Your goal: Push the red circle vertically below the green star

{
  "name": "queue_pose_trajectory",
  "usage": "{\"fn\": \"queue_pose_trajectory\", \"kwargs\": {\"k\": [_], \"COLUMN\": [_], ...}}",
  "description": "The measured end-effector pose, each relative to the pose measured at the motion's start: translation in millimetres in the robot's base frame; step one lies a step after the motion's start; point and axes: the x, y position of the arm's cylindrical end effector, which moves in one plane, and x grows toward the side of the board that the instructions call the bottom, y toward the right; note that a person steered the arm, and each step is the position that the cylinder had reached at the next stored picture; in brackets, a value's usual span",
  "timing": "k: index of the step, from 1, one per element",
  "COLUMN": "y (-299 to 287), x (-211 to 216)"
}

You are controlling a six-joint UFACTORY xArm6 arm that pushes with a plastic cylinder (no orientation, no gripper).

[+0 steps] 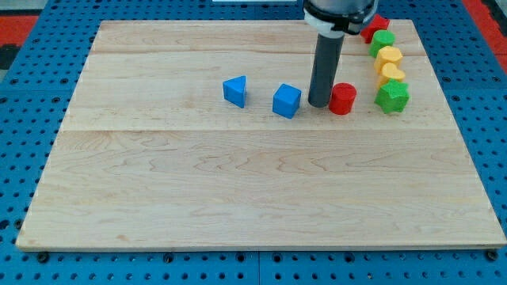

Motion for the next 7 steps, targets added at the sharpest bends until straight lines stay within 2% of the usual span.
{"fn": "queue_pose_trajectory", "kwargs": {"k": [1, 2, 4, 5, 7], "y": [-11, -39, 15, 33, 56], "x": [8, -17, -33, -27, 16]}}
